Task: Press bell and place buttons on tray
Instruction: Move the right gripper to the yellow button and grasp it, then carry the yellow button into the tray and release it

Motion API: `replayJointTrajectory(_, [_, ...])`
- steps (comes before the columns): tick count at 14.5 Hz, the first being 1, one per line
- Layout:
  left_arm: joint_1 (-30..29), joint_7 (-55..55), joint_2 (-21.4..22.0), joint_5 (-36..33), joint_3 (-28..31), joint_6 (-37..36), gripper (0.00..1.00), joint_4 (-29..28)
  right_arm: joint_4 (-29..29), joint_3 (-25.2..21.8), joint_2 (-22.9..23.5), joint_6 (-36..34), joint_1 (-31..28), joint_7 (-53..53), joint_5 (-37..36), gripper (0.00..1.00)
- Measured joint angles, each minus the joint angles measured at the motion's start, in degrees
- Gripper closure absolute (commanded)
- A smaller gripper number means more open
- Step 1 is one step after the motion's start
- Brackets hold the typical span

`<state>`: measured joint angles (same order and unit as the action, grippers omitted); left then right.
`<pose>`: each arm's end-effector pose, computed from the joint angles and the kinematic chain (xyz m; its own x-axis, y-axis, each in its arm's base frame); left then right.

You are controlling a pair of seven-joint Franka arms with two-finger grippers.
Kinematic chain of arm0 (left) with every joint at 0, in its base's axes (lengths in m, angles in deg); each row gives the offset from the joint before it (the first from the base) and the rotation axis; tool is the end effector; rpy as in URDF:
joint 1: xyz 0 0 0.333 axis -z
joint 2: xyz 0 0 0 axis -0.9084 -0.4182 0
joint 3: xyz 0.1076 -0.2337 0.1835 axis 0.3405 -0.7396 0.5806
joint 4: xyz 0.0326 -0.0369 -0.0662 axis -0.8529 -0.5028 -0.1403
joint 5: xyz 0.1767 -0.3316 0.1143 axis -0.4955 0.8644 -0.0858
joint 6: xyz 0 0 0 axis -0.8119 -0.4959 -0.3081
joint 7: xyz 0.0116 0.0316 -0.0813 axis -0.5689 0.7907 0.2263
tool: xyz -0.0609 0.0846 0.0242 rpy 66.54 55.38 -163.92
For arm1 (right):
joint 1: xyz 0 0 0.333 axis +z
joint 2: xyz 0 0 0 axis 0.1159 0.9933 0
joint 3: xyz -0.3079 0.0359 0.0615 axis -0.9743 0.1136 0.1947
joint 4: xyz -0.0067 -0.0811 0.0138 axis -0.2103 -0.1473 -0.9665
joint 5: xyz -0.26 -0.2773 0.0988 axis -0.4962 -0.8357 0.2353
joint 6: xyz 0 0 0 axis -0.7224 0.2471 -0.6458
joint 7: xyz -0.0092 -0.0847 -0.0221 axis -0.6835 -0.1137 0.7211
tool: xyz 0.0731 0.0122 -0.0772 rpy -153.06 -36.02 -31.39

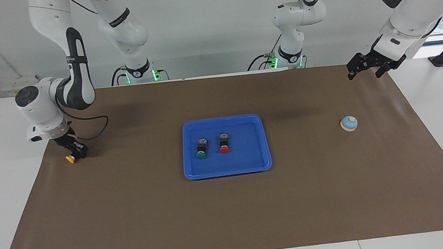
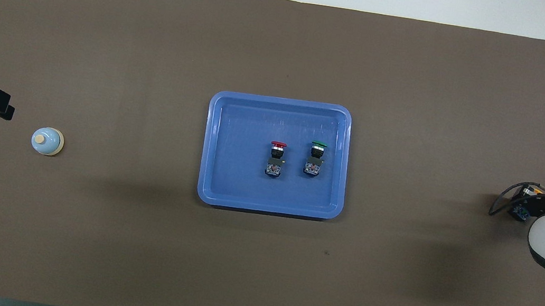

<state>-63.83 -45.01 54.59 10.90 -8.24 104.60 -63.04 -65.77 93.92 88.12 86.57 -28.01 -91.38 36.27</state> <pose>0.5425 0.0003 0.5869 0.9852 -0.0980 -0.1405 -0.0945 -0.9950 0.0315 0.4984 -0.1908 0.2892 0.8780 -0.4786 0.0121 -0.4787 -0.8775 0.0283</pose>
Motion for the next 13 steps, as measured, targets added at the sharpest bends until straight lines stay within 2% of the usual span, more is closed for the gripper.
replayJointTrajectory(3, [0.0, 0.0, 0.0, 0.0, 0.0, 0.0, 0.0, 0.0, 7.7, 0.2, -0.8, -13.5, 4.7, 0.0, 0.0, 1.0])
replayJointTrajectory(7, [0.0, 0.0, 0.0, 0.0, 0.0, 0.0, 0.0, 0.0, 21.7, 0.8, -1.5, -31.0, 17.1, -6.4, 0.3, 1.0])
replayJointTrajectory(10, [0.0, 0.0, 0.0, 0.0, 0.0, 0.0, 0.0, 0.0, 28.9, 1.0, -0.6, -37.4, 27.3, -15.0, 1.9, 1.0])
replayJointTrajectory(13, [0.0, 0.0, 0.0, 0.0, 0.0, 0.0, 0.0, 0.0, 34.1, 1.1, 1.7, -38.5, 39.2, -25.3, 3.3, 1.0])
